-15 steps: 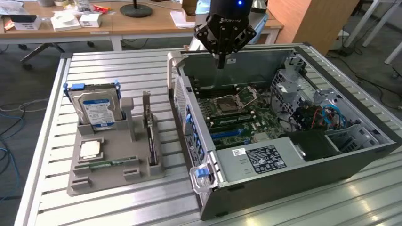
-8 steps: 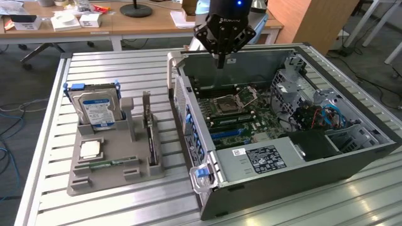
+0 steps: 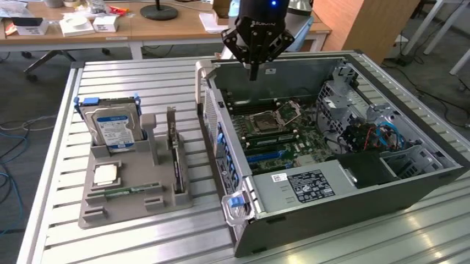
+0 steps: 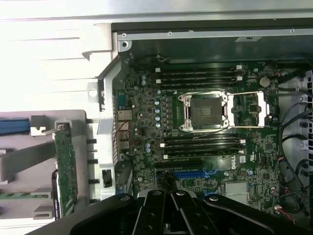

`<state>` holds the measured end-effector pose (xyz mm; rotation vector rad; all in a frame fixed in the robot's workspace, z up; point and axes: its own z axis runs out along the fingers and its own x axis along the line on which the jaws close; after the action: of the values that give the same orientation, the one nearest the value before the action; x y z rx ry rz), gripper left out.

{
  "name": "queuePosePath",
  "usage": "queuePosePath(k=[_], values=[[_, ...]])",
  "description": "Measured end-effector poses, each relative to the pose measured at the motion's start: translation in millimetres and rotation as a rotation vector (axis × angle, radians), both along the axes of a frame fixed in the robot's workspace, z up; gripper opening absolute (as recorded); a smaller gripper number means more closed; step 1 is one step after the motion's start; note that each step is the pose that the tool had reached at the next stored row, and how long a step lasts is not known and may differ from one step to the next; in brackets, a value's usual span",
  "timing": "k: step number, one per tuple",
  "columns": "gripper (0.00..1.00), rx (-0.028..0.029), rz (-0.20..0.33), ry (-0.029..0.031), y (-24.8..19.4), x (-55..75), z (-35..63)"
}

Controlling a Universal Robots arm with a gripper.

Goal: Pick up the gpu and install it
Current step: 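Reach for the gpu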

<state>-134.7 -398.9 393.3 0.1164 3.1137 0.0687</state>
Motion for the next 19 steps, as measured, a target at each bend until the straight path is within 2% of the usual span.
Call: queuePosePath(k=[6,19], values=[[0.10,0.0001,0.000,0.0000,0.0,-14.4,-0.1],[0.10,0.0001,0.000,0.0000,0.0,-55.7,-0.3]])
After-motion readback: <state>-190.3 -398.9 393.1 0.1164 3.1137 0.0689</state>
